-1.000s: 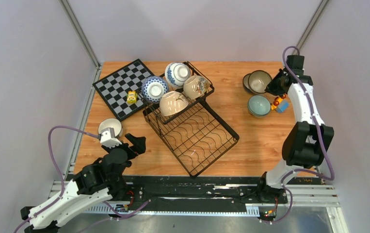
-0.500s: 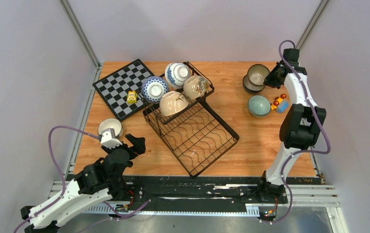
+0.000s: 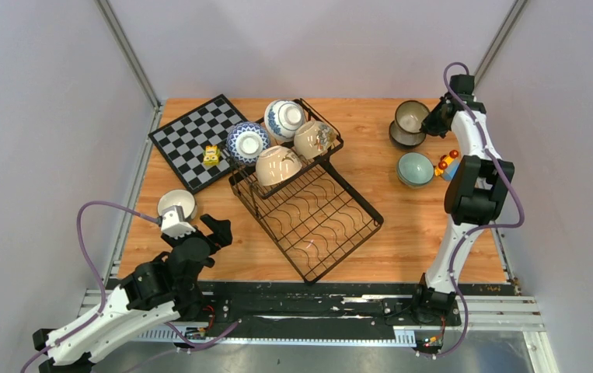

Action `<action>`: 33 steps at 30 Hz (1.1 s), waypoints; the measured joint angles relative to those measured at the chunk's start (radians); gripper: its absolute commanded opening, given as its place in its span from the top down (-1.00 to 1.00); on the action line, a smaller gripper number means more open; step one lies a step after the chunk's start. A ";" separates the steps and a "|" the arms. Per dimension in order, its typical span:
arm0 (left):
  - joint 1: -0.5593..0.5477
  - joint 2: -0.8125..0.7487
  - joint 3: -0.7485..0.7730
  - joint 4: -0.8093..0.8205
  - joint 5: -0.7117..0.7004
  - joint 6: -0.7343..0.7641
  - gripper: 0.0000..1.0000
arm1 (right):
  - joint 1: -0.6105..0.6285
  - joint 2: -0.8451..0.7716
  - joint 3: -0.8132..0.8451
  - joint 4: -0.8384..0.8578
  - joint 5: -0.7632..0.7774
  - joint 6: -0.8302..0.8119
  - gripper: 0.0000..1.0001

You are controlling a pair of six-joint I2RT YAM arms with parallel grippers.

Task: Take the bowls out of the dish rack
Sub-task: Place the bowl with the bowl.

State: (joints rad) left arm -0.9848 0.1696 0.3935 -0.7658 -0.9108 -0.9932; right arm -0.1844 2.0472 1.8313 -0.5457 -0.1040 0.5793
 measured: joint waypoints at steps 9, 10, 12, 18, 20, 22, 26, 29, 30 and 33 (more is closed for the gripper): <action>0.000 0.017 0.000 0.000 -0.011 -0.003 -0.99 | 0.000 0.056 0.052 -0.018 0.000 0.005 1.00; 0.000 0.021 0.000 0.000 -0.011 -0.003 -0.99 | 0.000 0.061 0.056 -0.024 0.000 0.006 1.00; 0.000 0.026 0.000 0.000 -0.014 -0.003 -0.99 | 0.000 0.070 0.057 -0.027 0.000 0.007 1.00; 0.000 0.029 0.000 0.000 -0.016 -0.003 -0.99 | 0.000 0.096 0.062 -0.044 0.001 0.008 1.00; 0.000 0.029 0.000 0.000 -0.017 -0.003 -0.99 | 0.000 0.111 0.074 -0.056 0.002 0.008 1.00; 0.000 0.029 0.000 0.000 -0.017 -0.003 -0.99 | 0.000 0.120 0.078 -0.057 0.002 0.008 0.99; 0.000 0.031 0.000 0.000 -0.018 -0.003 -0.99 | 0.000 0.126 0.082 -0.071 0.003 0.008 0.93; 0.000 0.034 0.000 0.000 -0.018 -0.003 -0.99 | 0.000 0.132 0.102 -0.081 0.003 0.008 0.80; 0.000 0.035 0.000 0.000 -0.018 -0.003 -0.99 | 0.000 0.134 0.109 -0.084 0.002 0.008 0.78; 0.000 0.038 0.000 0.000 -0.018 -0.003 -1.00 | 0.000 0.137 0.123 -0.085 0.002 0.007 0.75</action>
State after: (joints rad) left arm -0.9848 0.2077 0.3931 -0.7654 -0.9287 -0.9958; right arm -0.1844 2.1838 1.9541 -0.6304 -0.1024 0.5861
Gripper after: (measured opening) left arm 0.997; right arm 0.120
